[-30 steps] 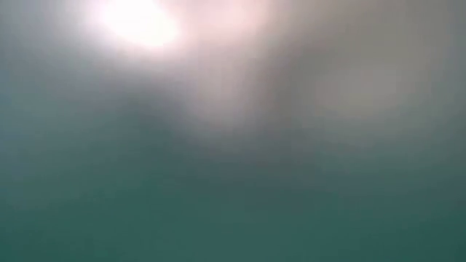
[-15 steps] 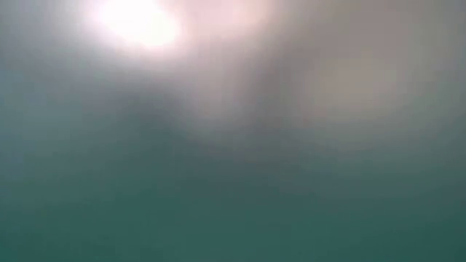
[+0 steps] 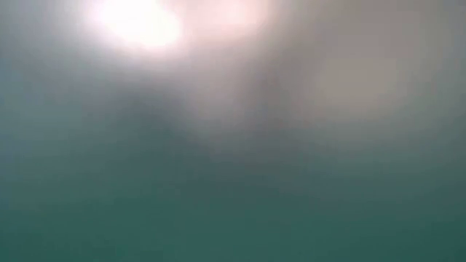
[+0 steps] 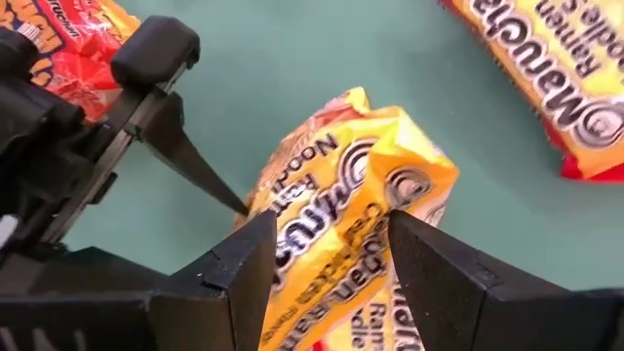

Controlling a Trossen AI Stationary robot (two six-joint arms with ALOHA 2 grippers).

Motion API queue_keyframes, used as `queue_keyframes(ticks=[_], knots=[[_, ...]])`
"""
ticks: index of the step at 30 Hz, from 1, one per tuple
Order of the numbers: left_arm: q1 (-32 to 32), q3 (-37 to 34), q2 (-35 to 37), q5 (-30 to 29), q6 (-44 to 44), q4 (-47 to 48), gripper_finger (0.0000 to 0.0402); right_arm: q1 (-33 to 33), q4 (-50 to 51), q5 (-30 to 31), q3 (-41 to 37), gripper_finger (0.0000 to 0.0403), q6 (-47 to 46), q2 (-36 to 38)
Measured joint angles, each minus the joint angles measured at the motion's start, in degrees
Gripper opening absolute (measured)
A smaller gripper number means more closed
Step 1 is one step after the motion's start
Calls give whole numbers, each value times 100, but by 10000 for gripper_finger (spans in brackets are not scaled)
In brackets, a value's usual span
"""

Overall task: Sort Maruchan noodles
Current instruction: Put the yellow noodle pack into the orange bin

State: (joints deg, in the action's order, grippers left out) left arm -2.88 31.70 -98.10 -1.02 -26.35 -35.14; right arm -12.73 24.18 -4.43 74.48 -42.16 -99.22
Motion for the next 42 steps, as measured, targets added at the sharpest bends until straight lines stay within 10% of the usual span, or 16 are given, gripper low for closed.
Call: queue_keyframes(ticks=[18, 42], knots=[[58, 64, -1448, 164, -199, -1892, 233, 34, 553, -3, 4, 190, -478, 9], [64, 57, -1445, 326, -282, -1897, 233, 70, 60, -617, 4, 189, -273, -571]])
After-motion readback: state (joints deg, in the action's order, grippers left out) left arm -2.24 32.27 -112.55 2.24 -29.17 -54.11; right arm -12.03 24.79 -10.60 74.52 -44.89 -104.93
